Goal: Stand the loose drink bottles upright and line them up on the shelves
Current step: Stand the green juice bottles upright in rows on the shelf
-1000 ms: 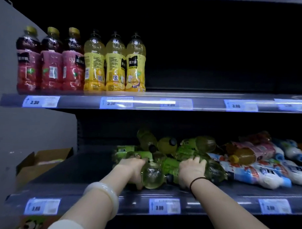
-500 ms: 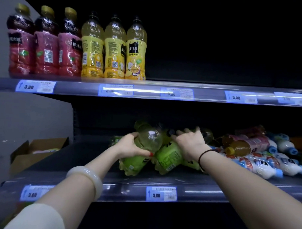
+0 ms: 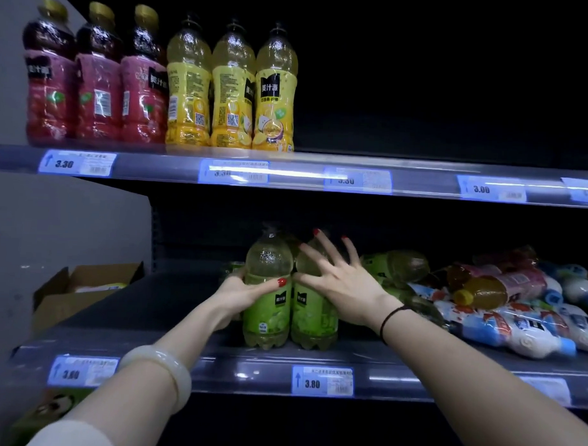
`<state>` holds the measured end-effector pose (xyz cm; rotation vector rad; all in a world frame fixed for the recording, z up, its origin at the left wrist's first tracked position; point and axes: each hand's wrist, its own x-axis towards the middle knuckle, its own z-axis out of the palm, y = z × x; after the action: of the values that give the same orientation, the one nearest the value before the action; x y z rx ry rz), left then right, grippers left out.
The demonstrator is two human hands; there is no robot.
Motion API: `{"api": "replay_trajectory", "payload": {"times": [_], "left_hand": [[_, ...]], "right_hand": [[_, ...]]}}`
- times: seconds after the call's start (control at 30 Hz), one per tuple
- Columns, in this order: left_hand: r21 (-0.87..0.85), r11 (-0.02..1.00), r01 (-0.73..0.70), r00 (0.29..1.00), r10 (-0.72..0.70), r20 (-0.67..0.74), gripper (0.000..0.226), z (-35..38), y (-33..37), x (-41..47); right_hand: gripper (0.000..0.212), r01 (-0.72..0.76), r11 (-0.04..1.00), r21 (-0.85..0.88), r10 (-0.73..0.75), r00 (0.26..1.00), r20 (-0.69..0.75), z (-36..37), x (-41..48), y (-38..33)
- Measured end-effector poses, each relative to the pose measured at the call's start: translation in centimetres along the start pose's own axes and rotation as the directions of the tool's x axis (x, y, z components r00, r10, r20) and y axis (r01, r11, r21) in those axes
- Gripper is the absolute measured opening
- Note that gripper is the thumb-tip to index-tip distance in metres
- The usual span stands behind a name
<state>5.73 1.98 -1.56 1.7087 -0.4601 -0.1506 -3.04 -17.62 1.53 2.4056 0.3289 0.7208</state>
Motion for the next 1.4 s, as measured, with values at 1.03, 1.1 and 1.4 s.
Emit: {"api": "replay_trajectory", "payload": {"times": [1.03,1.1,1.4], "left_hand": [[-0.017,0.962,-0.273,0.962,0.273,0.004,0.076,-3.0,1.1,-14.8],[-0.001,0.983,-0.184,0.980,0.183,0.082,0.081,-4.2,-1.2,-16.9],[-0.041,0.995,0.093,0.977,-0.083,0.198,0.068,-8.8,-16.2,-22.8]], "right_hand": [[0.071,-0.058,-0.075,0.995,0.728,0.679,0.095,-6.3,-5.7,-10.8],[0.068,-0.080,-0.135,0.988,0.699,0.698,0.152,-6.1,-6.9,-13.7],[0.071,-0.294,-0.320,0.901,0.601,0.672,0.433,-1.3,-11.7,-29.5]]}}
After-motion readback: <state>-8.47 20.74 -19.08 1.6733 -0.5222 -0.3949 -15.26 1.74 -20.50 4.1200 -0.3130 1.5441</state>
